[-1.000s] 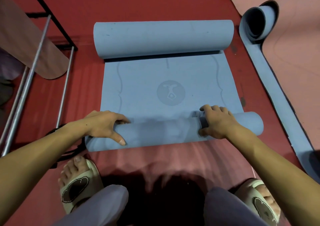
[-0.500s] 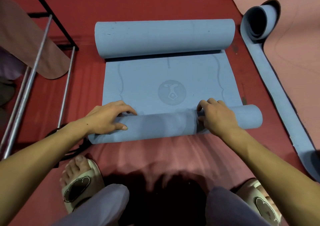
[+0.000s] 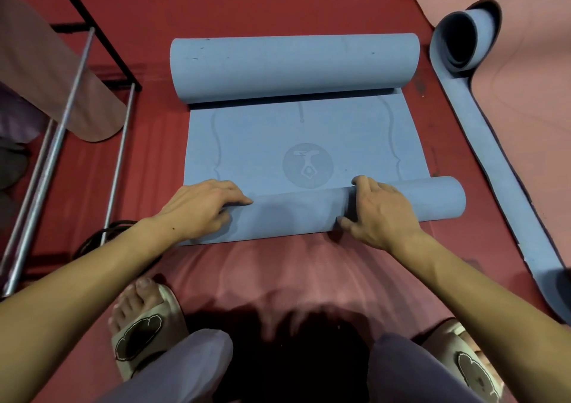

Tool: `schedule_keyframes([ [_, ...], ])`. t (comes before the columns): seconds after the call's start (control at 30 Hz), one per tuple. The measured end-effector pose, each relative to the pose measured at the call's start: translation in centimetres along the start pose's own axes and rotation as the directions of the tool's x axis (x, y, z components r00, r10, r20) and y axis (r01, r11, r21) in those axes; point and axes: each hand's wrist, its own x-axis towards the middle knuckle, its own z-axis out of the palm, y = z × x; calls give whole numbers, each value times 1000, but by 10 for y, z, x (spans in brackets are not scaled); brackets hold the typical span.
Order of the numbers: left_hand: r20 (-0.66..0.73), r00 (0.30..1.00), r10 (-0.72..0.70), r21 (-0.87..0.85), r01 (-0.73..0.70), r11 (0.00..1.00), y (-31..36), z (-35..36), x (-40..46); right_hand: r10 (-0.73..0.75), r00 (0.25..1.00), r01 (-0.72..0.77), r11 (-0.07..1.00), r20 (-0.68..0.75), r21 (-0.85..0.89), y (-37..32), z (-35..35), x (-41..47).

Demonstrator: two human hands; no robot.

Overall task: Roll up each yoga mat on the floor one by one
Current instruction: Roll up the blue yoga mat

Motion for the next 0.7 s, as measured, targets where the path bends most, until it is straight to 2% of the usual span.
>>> schedule_keyframes([
  [0.1,22,1000,-10,3,10,1000,4,-5,2,-36,998,35,999,-48,-31,2,8,-1],
  [0.27,13,1000,9,96,-10,995,15,-1,-3,6,996,-11,998,-84,-55,7,11,1],
  [0.4,-27,999,-29,107,31,994,15,8,-2,-60,997,51,989,-56,-140,13,14,2],
  [0.6,-123,985,-120,139,137,981,21,13,-3,-39,989,36,999,-141,-23,16,14,10],
  [0.7,-164,980,-116,183,145,972,26,18,-3,-30,995,25,998,-98,-54,14,15,11],
])
